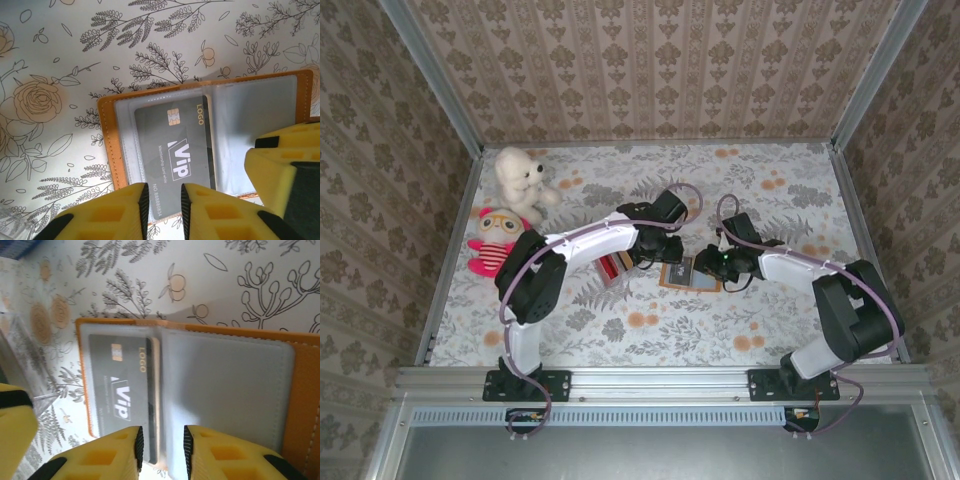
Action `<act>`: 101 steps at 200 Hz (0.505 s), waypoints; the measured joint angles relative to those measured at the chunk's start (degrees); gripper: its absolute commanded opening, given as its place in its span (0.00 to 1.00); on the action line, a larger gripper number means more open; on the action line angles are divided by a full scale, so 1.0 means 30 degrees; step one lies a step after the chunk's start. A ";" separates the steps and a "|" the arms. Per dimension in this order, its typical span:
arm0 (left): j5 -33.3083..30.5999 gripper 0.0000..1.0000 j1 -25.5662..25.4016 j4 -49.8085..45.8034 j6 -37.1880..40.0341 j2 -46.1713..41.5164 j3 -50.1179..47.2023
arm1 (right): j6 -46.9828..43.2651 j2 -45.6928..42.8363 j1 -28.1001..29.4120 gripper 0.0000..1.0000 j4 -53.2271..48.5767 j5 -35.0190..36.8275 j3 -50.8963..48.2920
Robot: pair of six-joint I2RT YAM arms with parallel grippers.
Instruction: Take the credit cards out of the card holder
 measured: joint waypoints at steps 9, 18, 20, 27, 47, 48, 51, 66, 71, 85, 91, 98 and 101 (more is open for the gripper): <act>-0.0007 0.21 0.0000 -0.0029 -0.0022 0.0022 0.0036 | 0.0029 -0.0109 0.0000 0.26 0.0036 -0.0240 0.0000; -0.0044 0.18 0.0007 -0.0058 -0.0029 0.0080 0.0102 | 0.0080 -0.0124 0.0000 0.24 0.0102 -0.0437 0.0000; -0.0051 0.18 0.0007 -0.0066 -0.0007 0.0095 0.0117 | 0.0146 -0.0124 0.0000 0.23 0.0102 -0.0474 0.0000; -0.0066 0.16 0.0007 -0.0051 -0.0015 0.0175 0.0146 | 0.0262 -0.0117 0.0000 0.22 0.0117 -0.0663 0.0000; -0.0095 0.11 0.0007 -0.0058 -0.0036 0.0554 0.0153 | 0.0685 0.0168 0.0000 0.17 0.0605 -0.1209 0.0000; -0.0102 0.11 0.0007 -0.0058 -0.0022 0.0568 0.0153 | 0.0707 0.0189 0.0000 0.17 0.0634 -0.1224 0.0000; -0.0109 0.10 0.0007 -0.0058 -0.0073 0.0641 0.0153 | 0.0699 0.0299 0.0000 0.16 0.0750 -0.1290 0.0000; -0.0109 0.08 0.0007 -0.0087 -0.0087 0.1086 0.0153 | 0.0933 0.0889 0.0000 0.15 0.1093 -0.1588 0.0000; -0.0117 0.07 0.0007 -0.0102 -0.0095 0.1195 0.0153 | 0.1064 0.1071 0.0000 0.15 0.1158 -0.1668 0.0000; -0.0117 0.06 0.0007 -0.0175 -0.0095 0.1486 0.0153 | 0.1209 0.1428 0.0000 0.15 0.1282 -0.1785 0.0000; -0.0124 0.06 0.0007 -0.0204 -0.0087 0.1552 0.0153 | 0.1224 0.1501 0.0000 0.15 0.1304 -0.1800 0.0000; -0.0124 0.06 0.0007 -0.0240 -0.0087 0.1588 0.0153 | 0.1239 0.1552 0.0000 0.15 0.1348 -0.1821 0.0000; -0.0117 0.06 0.0007 -0.0255 -0.0087 0.1596 0.0153 | 0.1260 0.1574 0.0000 0.15 0.1377 -0.1836 0.0000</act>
